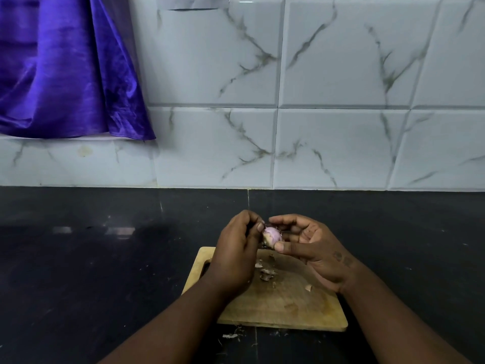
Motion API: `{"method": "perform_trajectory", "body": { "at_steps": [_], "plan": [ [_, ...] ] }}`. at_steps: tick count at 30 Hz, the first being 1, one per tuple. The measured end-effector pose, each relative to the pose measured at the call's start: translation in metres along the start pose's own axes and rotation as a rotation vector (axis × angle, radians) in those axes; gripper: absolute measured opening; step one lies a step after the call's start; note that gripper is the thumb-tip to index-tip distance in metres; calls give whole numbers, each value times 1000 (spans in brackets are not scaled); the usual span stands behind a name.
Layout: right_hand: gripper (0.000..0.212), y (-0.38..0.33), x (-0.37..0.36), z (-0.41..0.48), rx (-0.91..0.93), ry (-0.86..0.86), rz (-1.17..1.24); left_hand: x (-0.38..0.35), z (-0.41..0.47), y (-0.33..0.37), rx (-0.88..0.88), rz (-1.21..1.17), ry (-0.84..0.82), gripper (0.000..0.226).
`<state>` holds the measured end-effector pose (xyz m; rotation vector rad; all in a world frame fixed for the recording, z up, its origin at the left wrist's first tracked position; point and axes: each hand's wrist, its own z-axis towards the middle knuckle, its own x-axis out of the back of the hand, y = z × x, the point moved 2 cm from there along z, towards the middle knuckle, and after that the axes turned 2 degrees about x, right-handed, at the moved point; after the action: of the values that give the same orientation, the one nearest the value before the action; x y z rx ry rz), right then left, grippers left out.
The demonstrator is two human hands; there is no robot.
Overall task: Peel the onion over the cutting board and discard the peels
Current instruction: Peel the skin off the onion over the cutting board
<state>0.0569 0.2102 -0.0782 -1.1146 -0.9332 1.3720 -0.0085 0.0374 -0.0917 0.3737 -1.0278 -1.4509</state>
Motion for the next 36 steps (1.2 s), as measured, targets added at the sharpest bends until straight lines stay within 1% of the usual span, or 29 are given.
{"method": "perform_trajectory", "body": {
  "at_steps": [2, 7, 11, 13, 16, 19, 23, 27, 29, 31, 32, 36],
  "plan": [
    [54, 1, 0, 0, -12, -8, -16, 0, 1, -3, 40, -64, -6, 23],
    [39, 2, -1, 0, -23, 0, -130, 0, 2, -3, 21, -27, 18, 22],
    [33, 1, -3, -1, -47, 18, -73, 0, 2, -1, 3, 17, 19, 22],
    [36, 1, -4, 0, -31, 33, -38, 0, 2, -1, 12, -23, 13, 23],
    [39, 1, -2, 1, 13, 58, -67, -2, 2, -6, 66, -121, 8, 23],
    [41, 3, -1, 0, 20, 26, -40, -1, 3, -7, 134, -243, 33, 22],
    [42, 1, -2, 1, -6, 35, 0, -1, 1, -3, 155, -268, 17, 22],
    [37, -1, -1, 0, -33, 56, 1, 4, 1, 0, 117, -168, 40, 23],
    [38, -3, -1, -1, -39, 64, -13, 5, 0, 5, 64, -106, 32, 16],
    [39, -4, -1, -1, -43, 65, -22, 6, -2, 10, 30, -99, 1, 5],
    [39, -4, 0, -1, -42, 67, -28, 6, -2, 11, 25, -97, -10, 3],
    [37, -3, 1, -1, -31, 87, -57, 5, -1, 4, -12, -12, 4, 5]
  ]
}}
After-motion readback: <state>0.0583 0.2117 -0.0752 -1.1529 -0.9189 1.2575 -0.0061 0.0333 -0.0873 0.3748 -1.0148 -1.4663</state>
